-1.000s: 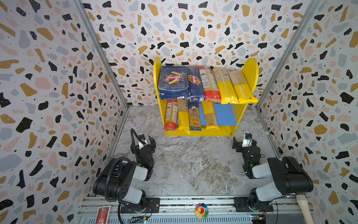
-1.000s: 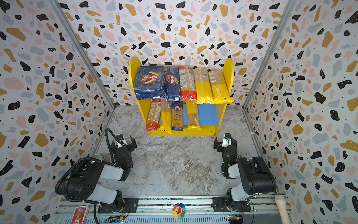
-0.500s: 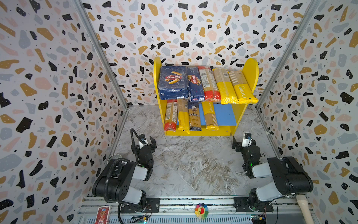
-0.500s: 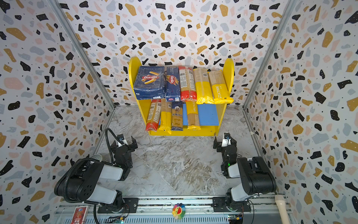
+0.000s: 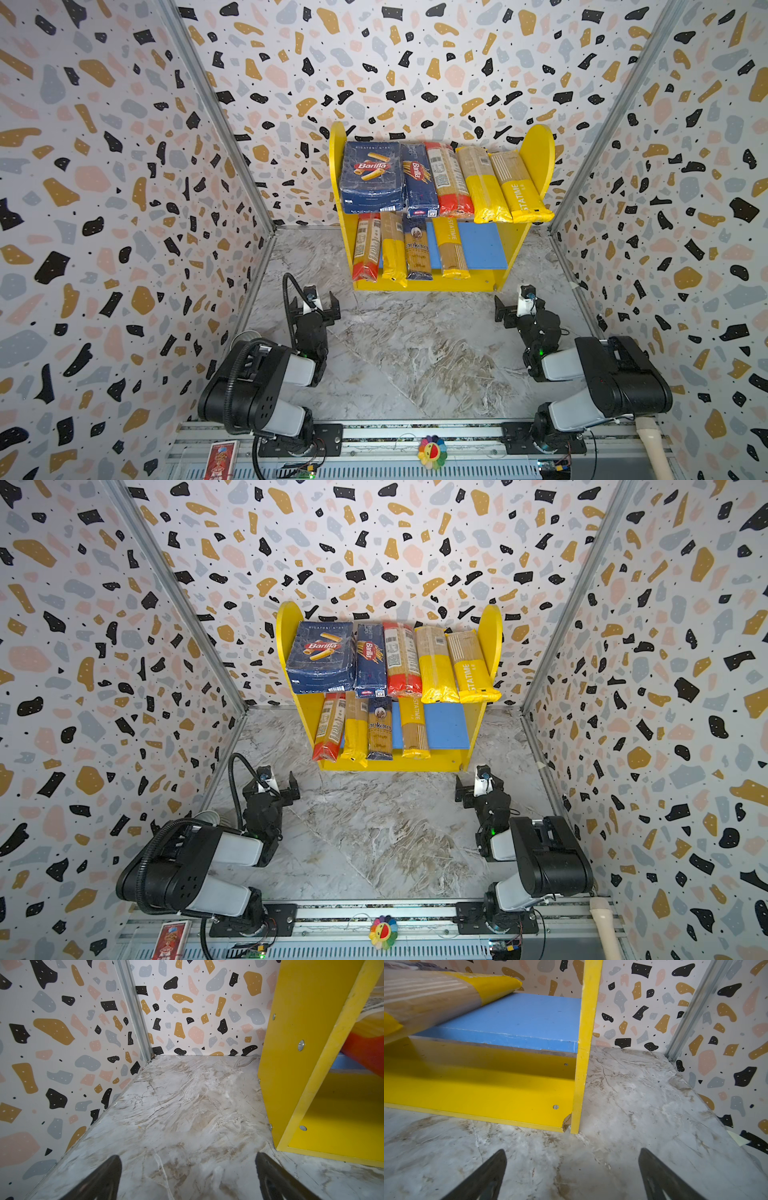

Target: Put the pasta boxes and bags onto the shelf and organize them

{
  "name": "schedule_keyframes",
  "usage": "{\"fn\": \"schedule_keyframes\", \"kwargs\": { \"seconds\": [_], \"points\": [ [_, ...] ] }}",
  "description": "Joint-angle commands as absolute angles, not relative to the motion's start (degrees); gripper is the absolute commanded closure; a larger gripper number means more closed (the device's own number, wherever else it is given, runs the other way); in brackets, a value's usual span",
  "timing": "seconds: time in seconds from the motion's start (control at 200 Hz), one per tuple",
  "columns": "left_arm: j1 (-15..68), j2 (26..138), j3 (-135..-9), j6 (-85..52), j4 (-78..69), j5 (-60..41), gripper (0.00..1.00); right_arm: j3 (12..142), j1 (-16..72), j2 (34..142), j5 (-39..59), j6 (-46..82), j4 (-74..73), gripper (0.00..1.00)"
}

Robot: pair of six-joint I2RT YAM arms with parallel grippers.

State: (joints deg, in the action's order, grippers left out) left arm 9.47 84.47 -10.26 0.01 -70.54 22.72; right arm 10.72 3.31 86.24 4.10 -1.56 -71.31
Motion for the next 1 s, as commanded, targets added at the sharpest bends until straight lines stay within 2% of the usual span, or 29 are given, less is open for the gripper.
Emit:
{"fn": "schedule_keyframes", "kwargs": {
  "seconds": [0.0, 0.996],
  "points": [
    [9.2, 83.6, -10.8, 0.7, -72.1, 22.1, 0.01, 12.0, 3.1, 85.5, 5.1, -1.9, -71.4, 0.01],
    [9.1, 83.7, -11.0, 0.7, -71.7, 21.8, 0.01, 11.7, 3.5, 85.3, 4.4, -2.4, -71.5, 0.01]
  ]
}}
